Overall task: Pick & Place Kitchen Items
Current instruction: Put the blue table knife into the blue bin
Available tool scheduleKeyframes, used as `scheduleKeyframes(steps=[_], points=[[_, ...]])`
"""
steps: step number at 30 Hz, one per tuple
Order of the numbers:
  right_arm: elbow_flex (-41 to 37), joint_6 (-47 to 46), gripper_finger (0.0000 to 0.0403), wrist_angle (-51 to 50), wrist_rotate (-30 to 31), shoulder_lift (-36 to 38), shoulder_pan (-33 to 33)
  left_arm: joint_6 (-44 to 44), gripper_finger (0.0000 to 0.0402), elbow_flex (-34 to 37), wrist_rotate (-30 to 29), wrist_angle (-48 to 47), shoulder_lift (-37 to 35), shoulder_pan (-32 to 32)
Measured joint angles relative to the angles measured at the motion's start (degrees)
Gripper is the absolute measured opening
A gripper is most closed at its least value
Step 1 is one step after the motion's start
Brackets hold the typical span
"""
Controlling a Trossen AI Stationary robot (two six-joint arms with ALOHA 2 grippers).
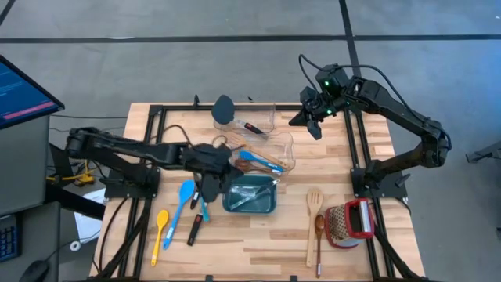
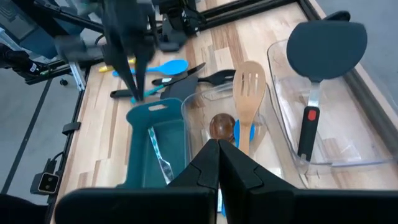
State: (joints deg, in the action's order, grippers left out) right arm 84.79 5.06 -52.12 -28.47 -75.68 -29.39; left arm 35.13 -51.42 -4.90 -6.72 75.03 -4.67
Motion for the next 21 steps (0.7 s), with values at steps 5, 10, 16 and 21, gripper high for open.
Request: scheduleKeyframes(steps=[5,10,16,21], points=[[0.0,0.0,0.0,-1.8,-0.1,0.1,0.0,0.3,0.0002,0.0,-0.2,0.4,-6.9,-0.1],[0.0,2.5,0.0,-1.9,-0.2,2.0,0.2,0.3,0.0002,0.0,-0.2,0.6,-12.6,-0.1],[0.0,5.1,0.0,-1.6,-0.2,8.0,0.5,0.0,0.0002,0.0,-0.2,0.8,-14.0,-0.1],[-3.0,4.8,0.0,2.4,-0.2,15.0,0.5,-0.6,0.0002,0.0,-0.2,0.7,-13.4,-0.1]])
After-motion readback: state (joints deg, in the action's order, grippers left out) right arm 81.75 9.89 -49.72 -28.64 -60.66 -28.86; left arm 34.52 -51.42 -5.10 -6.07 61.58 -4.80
